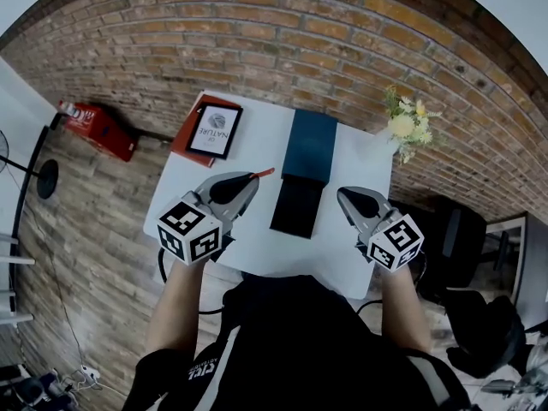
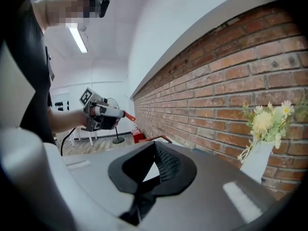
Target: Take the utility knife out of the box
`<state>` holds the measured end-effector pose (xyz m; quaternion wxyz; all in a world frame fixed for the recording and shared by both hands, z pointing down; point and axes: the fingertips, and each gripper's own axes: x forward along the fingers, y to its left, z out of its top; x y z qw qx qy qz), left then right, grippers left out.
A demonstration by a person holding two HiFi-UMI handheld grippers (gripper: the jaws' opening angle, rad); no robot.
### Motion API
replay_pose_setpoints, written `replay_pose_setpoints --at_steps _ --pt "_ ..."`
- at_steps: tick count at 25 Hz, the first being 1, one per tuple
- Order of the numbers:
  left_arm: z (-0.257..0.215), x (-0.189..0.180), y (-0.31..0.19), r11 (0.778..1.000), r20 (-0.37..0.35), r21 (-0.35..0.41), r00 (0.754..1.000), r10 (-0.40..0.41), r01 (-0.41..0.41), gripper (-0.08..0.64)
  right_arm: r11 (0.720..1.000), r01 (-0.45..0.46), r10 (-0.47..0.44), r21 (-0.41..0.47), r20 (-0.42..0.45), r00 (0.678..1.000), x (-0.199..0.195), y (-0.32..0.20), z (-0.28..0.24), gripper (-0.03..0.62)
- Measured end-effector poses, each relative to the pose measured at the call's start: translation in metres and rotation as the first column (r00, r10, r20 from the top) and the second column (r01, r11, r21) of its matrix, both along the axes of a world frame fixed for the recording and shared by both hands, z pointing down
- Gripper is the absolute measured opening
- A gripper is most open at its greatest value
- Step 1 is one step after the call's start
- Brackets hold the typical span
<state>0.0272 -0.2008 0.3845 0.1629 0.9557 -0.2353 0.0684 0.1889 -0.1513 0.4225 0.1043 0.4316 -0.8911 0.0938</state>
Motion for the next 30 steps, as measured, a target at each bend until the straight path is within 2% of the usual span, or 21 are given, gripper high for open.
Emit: replay_pose_setpoints --at_steps 7,12,17,22,30 --pt "-0.033 -0.018 -0.009 0.995 0.031 0.054 0.995 -0.090 0.088 0.017 0.995 -0.068 0.062 0.079 0.080 0.995 0.018 -0.002 -0.050 0.000" --pt "-0.060 -0.022 -0.012 0.987 0.018 0.113 0.993 -0.113 0.110 0.017 0.988 -0.079 0.070 0.133 0.068 0.995 0.022 -0.002 -0.075 0.000" --pt "-0.066 -0.025 -0.019 0.977 -0.005 0.132 0.986 -0.167 0.166 0.018 0.980 -0.090 0.081 0.175 0.061 0.995 0.024 -0.001 -0.088 -0.002" --pt "-0.056 -0.021 -0.022 0.969 -0.038 0.123 0.977 -0.212 0.215 0.017 0.984 -0.096 0.085 0.150 0.078 0.993 0.023 -0.001 -0.075 -0.002" --pt "-0.044 -0.012 -0.019 0.976 -0.048 0.087 0.979 -0.196 0.200 0.017 0.986 -0.111 0.098 0.126 0.107 0.989 0.026 -0.002 -0.070 -0.002"
